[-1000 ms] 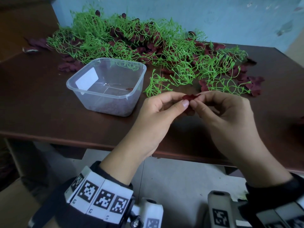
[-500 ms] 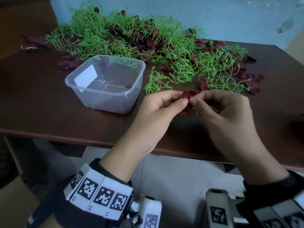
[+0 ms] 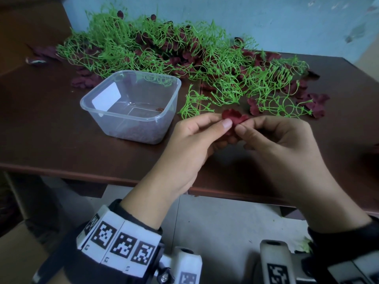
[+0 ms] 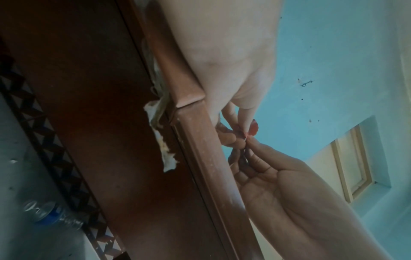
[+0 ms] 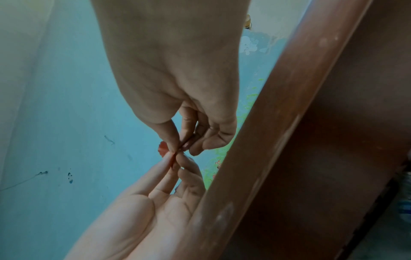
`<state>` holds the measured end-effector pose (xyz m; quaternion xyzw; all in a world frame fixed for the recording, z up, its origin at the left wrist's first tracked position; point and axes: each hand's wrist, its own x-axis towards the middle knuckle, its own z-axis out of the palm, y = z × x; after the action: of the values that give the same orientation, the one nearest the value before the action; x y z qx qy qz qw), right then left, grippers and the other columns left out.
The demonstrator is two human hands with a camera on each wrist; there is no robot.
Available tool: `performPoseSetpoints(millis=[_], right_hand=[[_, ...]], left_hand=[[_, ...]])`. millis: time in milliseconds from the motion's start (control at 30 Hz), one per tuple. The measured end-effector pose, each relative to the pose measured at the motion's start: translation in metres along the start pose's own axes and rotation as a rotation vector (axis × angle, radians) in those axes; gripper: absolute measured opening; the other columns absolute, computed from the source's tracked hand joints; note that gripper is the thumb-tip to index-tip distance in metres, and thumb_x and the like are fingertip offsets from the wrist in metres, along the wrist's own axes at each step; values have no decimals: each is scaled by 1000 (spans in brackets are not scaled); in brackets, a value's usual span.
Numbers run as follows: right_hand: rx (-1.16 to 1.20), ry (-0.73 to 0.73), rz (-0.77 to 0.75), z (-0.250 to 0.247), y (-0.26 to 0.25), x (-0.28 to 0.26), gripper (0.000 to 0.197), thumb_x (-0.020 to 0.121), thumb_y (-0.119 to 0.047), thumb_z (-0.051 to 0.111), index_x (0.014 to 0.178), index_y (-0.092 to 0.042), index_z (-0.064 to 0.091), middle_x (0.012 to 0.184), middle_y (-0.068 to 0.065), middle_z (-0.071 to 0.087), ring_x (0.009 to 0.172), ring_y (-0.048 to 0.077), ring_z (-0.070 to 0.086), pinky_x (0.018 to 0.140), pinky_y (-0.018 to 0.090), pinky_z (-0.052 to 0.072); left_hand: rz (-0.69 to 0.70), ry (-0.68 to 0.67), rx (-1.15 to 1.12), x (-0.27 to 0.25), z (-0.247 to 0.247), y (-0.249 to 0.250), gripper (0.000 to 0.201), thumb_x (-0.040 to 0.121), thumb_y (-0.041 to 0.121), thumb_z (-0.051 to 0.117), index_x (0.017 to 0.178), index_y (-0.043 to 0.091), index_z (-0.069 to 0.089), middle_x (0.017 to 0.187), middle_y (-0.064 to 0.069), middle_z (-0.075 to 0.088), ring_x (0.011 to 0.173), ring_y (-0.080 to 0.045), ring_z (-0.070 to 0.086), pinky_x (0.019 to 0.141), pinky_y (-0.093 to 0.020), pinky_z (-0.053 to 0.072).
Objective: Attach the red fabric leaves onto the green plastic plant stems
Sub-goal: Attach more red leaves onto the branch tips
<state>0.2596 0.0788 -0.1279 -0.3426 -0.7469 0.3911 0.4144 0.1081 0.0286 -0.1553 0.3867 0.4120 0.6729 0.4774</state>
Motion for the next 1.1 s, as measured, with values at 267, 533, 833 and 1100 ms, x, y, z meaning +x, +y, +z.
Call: performPoseSetpoints(millis=[267,533,833,1100], right_hand=[[58,-25,14,0,2,1,10,87,-22,74,78,-20,75,70,-6,74,63,0,62,61,19,51],[146,12,71,0,7,1,12,88,-26,74,84,-15,77,79,14,74,72,28,68,69,48,54],[88,49,15,0,6,0,10,87,-24,76,82,-16,76,74,7,74,62,26,63,63,41,50],[110,103,-27,5,2,-1,11,84,-12,76,92,-14,70,80,7,73,70,12,69,66,24,55]], left_hand=[[-13,20,42,1,1,0,16,101,13,58,93,11,73,81,-1,69,74,-9,62,71,-22,47],[95,-36,167,1,-1,-3,15,100,14,62,94,15,76,80,2,70,83,-11,65,76,-23,51],[142,-45,204,2,-2,-4,17,98,14,63,92,14,78,83,-4,71,88,-20,66,92,-44,54],[148,-30,204,2,-1,-5,18,98,14,62,92,13,79,84,-10,72,85,-18,66,87,-39,54]])
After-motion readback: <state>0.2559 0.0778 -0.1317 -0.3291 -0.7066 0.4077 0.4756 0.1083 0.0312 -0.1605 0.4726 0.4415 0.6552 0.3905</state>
